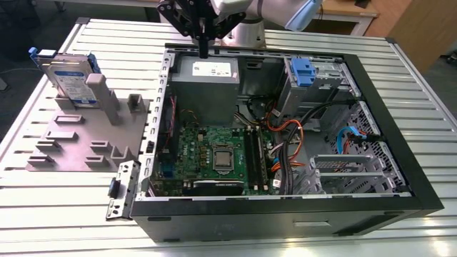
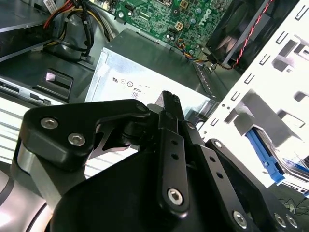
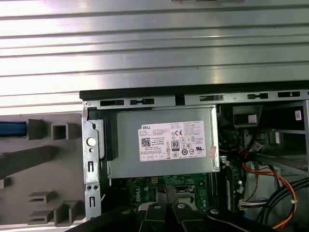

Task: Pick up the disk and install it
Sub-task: 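Reach for the disk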

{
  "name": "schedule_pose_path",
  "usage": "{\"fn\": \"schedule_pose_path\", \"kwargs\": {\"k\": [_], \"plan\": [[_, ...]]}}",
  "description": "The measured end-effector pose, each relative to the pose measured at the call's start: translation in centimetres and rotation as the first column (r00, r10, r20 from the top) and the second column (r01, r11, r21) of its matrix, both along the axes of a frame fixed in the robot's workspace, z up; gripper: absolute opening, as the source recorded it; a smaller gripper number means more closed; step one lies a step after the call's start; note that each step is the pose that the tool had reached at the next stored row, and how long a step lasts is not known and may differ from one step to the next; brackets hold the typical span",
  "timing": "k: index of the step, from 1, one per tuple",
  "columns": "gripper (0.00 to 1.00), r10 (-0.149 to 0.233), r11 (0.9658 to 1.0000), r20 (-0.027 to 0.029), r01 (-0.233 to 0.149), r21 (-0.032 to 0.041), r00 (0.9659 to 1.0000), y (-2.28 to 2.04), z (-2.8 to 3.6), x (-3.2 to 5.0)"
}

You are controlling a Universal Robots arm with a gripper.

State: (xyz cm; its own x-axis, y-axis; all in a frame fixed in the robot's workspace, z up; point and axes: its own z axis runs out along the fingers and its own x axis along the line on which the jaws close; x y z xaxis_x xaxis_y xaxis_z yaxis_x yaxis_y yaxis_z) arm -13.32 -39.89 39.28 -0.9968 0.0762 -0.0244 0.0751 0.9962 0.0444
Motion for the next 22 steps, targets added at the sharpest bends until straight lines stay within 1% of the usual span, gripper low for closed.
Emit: {"fn": "schedule_pose_path", "kwargs": {"k": [7, 22], "plan": [[0.11, 0.0, 1.0, 0.0, 0.0, 0.0, 1.0, 0.0, -0.03, -0.3], [0.11, 0.0, 1.0, 0.0, 0.0, 0.0, 1.0, 0.0, -0.04, -0.57]]}}
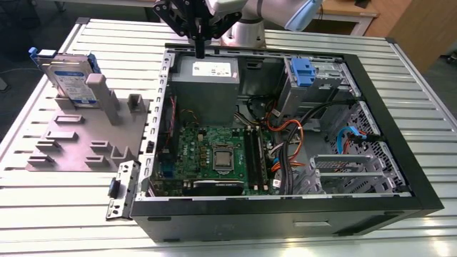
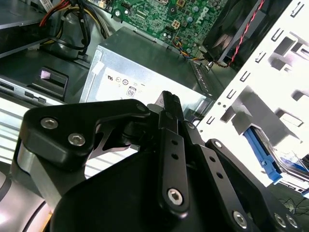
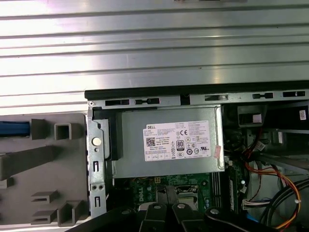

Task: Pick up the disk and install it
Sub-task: 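Reach for the disk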

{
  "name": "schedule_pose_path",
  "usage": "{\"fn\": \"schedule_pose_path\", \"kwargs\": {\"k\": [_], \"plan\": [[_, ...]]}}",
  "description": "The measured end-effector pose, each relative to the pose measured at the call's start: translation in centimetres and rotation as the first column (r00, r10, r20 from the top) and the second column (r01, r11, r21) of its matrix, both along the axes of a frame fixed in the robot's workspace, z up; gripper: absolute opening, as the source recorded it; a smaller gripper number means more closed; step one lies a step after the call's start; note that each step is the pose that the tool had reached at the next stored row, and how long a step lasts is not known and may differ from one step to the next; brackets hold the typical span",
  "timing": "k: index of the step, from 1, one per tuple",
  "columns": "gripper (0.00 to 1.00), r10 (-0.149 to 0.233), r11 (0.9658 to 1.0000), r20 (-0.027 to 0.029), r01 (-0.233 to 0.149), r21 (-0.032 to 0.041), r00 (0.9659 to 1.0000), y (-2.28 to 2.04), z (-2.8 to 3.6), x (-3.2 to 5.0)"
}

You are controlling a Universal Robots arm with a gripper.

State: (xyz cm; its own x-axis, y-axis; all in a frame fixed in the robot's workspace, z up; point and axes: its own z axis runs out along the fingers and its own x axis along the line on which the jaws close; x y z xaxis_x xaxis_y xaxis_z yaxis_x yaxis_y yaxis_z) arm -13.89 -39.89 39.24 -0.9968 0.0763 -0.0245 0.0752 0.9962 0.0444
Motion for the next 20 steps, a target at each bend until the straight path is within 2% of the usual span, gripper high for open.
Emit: {"fn": "schedule_pose_path", "kwargs": {"k": [20], "plan": [[0.11, 0.0, 1.0, 0.0, 0.0, 0.0, 1.0, 0.0, -0.01, -0.47]]}}
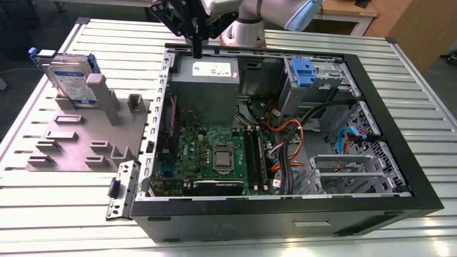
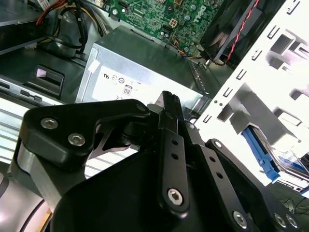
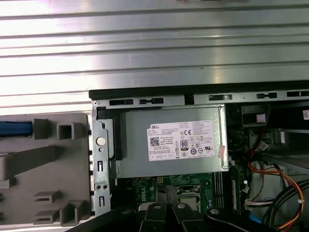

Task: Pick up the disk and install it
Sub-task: 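Reach for the disk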

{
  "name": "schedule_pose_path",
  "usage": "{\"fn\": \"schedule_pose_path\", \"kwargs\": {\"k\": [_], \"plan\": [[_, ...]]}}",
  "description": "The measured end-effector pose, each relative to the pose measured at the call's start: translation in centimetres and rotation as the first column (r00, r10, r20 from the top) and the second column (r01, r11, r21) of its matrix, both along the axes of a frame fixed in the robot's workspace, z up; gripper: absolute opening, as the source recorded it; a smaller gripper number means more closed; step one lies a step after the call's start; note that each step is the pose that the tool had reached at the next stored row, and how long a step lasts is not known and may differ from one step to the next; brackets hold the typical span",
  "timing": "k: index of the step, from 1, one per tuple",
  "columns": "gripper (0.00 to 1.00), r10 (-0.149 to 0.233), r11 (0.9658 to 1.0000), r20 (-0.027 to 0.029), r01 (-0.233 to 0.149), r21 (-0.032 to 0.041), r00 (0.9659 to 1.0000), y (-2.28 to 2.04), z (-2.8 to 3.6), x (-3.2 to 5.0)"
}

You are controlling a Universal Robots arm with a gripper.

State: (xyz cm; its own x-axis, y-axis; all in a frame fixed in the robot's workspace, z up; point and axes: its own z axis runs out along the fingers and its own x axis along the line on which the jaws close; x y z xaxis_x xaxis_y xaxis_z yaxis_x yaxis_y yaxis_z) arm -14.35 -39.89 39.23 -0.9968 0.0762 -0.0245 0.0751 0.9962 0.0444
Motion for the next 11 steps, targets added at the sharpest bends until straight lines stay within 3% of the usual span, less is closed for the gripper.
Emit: {"fn": "schedule_pose_path", "kwargs": {"k": [11], "plan": [[0.11, 0.0, 1.0, 0.0, 0.0, 0.0, 1.0, 0.0, -0.04, -0.29]]}}
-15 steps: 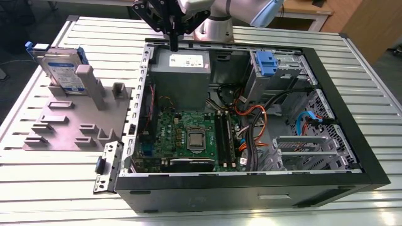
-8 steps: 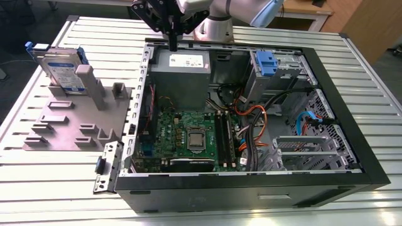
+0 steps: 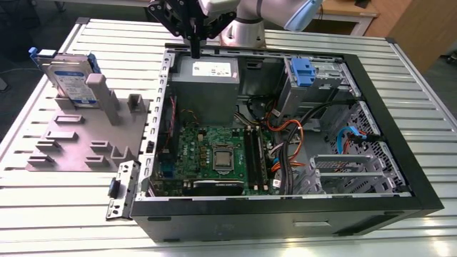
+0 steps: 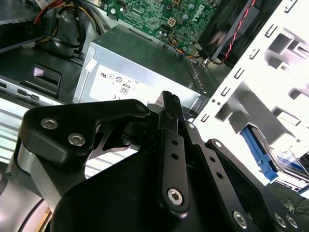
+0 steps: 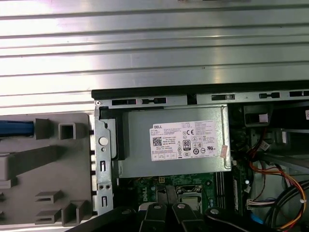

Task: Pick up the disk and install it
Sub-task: 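Reach for the disk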

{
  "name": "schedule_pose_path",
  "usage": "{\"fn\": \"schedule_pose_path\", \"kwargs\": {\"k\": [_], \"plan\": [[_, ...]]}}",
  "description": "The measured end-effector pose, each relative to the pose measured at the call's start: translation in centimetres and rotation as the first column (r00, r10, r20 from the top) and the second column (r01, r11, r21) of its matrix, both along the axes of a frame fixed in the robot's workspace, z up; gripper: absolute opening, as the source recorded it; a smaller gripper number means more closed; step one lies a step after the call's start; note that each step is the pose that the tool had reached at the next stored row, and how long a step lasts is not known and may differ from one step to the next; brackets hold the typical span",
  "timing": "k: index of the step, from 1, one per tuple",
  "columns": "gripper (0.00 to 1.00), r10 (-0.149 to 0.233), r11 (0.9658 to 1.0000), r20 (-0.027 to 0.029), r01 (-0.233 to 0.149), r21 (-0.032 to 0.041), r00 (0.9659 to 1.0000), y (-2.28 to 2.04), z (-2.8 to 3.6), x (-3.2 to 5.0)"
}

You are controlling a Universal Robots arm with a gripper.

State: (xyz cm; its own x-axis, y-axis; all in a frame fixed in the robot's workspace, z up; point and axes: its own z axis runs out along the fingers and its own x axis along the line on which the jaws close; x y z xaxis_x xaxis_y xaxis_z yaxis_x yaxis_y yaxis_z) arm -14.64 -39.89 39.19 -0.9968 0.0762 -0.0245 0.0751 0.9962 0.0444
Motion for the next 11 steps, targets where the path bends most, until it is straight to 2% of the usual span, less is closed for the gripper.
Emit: {"fn": "schedule_pose_path", "kwargs": {"k": [11], "plan": [[0.11, 0.0, 1.0, -0.0001, 0.0, 0.0, 1.0, 0.0, -0.02, -0.23]]}}
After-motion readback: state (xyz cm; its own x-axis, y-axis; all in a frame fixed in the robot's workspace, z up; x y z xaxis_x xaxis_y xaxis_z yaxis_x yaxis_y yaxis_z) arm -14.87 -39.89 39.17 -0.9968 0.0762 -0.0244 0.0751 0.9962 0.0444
